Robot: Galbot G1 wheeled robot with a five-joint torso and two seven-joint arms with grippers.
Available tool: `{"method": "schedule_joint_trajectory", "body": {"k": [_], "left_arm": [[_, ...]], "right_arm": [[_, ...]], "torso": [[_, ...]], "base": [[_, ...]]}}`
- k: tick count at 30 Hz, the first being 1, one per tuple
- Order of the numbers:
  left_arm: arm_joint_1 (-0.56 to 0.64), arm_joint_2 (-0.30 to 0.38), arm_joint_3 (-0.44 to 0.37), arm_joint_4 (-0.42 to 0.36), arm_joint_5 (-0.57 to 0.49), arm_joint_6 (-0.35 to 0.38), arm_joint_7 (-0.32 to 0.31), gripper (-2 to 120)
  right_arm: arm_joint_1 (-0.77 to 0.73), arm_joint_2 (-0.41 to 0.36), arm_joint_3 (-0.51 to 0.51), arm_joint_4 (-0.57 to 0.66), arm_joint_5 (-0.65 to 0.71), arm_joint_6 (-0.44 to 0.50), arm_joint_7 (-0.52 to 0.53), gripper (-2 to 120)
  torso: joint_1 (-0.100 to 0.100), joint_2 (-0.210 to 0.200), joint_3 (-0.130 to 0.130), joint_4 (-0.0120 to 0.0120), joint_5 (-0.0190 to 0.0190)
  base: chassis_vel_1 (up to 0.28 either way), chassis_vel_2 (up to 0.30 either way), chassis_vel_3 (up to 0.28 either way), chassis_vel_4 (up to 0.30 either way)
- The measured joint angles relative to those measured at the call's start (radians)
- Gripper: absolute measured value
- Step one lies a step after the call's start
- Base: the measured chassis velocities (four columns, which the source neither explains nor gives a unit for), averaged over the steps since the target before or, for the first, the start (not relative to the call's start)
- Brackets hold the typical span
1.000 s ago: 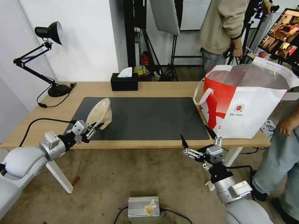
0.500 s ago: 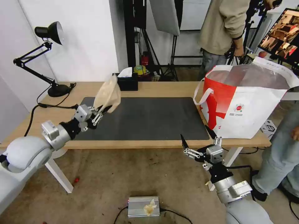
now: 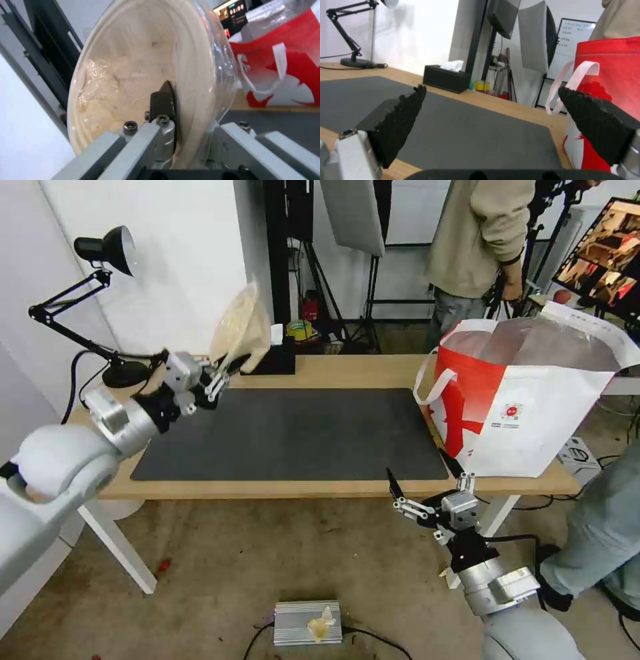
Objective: Pick up the trash from the table and place it into the takeout bag.
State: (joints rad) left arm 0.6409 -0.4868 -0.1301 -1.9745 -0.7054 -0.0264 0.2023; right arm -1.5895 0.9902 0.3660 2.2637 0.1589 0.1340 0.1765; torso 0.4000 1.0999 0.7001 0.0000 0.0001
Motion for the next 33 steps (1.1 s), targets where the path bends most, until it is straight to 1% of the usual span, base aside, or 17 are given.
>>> {"method": "schedule_joint_trajectory", "body": {"k": [1,2,5,6,9,10,13,14,17,19,21,23,24,27,28,32,33], "left_arm": [[-0.035,-0.005,0.031,0.008,-0.003,0.000,-0.005,1],[-0.035,-0.005,0.031,0.008,-0.003,0.000,-0.005,1],[-0.126,-0.031,0.116,0.031,-0.008,-0.003,-0.023,1],[-0.126,-0.031,0.116,0.031,-0.008,-0.003,-0.023,1],[-0.215,-0.067,0.199,0.060,-0.007,-0.003,-0.030,1],[-0.215,-0.067,0.199,0.060,-0.007,-0.003,-0.030,1],[-0.298,-0.104,0.279,0.093,0.005,-0.003,-0.031,1],[-0.298,-0.104,0.279,0.093,0.005,-0.003,-0.031,1],[-0.366,-0.142,0.347,0.126,0.029,-0.003,-0.032,1],[-0.381,-0.152,0.362,0.135,0.035,-0.003,-0.031,1],[-0.428,-0.186,0.410,0.165,0.054,-0.003,-0.032,1],[-0.441,-0.196,0.423,0.175,0.061,-0.003,-0.032,1],[-0.468,-0.221,0.450,0.199,0.078,-0.005,-0.032,1],[-0.502,-0.270,0.482,0.238,0.110,-0.008,-0.032,1],[-0.502,-0.270,0.482,0.238,0.110,-0.008,-0.032,1],[-0.527,-0.337,0.515,0.279,0.175,-0.023,-0.031,1],[-0.527,-0.337,0.515,0.279,0.175,-0.023,-0.031,1]], "right_arm": [[0.000,0.000,0.000,0.000,0.000,0.000,0.000,100],[0.000,0.000,0.000,0.000,0.000,0.000,0.000,100],[0.000,0.000,0.000,0.000,0.000,0.000,0.000,100],[0.000,0.000,0.000,0.000,0.000,0.000,0.000,100],[0.000,0.000,0.000,0.000,0.000,0.000,0.000,100],[0.000,0.000,0.000,0.000,0.000,0.000,0.000,100],[0.000,0.000,0.000,0.000,0.000,0.000,0.000,100],[0.000,0.000,0.000,0.000,0.000,0.000,0.000,100],[0.000,0.000,0.000,0.000,0.000,0.000,0.000,100],[0.000,0.000,0.000,0.000,0.000,0.000,0.000,100],[0.000,0.000,0.000,0.000,0.000,0.000,0.000,100],[0.000,0.000,0.000,0.000,0.000,0.000,0.000,100],[0.000,0.000,0.000,0.000,0.000,0.000,0.000,100],[0.000,0.000,0.000,0.000,0.000,0.000,0.000,100],[0.000,0.000,0.000,0.000,0.000,0.000,0.000,100],[0.000,0.000,0.000,0.000,0.000,0.000,0.000,100],[0.000,0.000,0.000,0.000,0.000,0.000,0.000,100]], "torso": [[0.000,0.000,0.000,0.0000,-0.0001],[0.000,0.000,0.000,0.0000,-0.0001],[0.000,0.000,0.000,0.0000,-0.0001],[0.000,0.000,0.000,0.0000,-0.0001],[0.000,0.000,0.000,0.0000,0.0000],[0.000,0.000,0.000,0.0000,0.0000],[0.000,0.000,0.000,-0.0001,0.0000],[0.000,0.000,0.000,-0.0001,0.0000],[0.000,0.000,0.000,0.0000,0.0000],[0.000,0.000,0.000,0.0000,0.0000],[0.000,0.000,0.000,0.0000,0.0000],[0.000,0.000,0.000,-0.0001,0.0000],[0.000,0.000,0.000,-0.0001,0.0002],[0.000,0.000,0.000,-0.0001,0.0002],[0.000,0.000,0.000,-0.0001,0.0002],[0.000,0.000,0.000,-0.0001,0.0001],[0.000,0.000,0.000,-0.0001,0.0001]], "base": [[0.000,0.000,0.000,0.000],[0.000,0.000,0.000,0.000],[0.000,0.000,0.000,0.000],[0.000,0.000,0.000,0.000],[0.000,0.000,0.000,0.000],[0.000,0.000,0.000,0.000],[0.000,0.000,0.000,0.000],[0.000,0.000,0.000,0.000],[0.000,0.000,0.000,0.000],[0.000,0.000,0.000,0.000],[0.000,0.000,0.000,0.000],[0.000,0.000,0.000,0.000],[0.000,0.000,0.000,0.000],[0.000,0.000,0.000,0.000],[0.000,0.000,0.000,0.000],[0.000,0.000,0.000,0.000],[0.000,0.000,0.000,0.000]]}}
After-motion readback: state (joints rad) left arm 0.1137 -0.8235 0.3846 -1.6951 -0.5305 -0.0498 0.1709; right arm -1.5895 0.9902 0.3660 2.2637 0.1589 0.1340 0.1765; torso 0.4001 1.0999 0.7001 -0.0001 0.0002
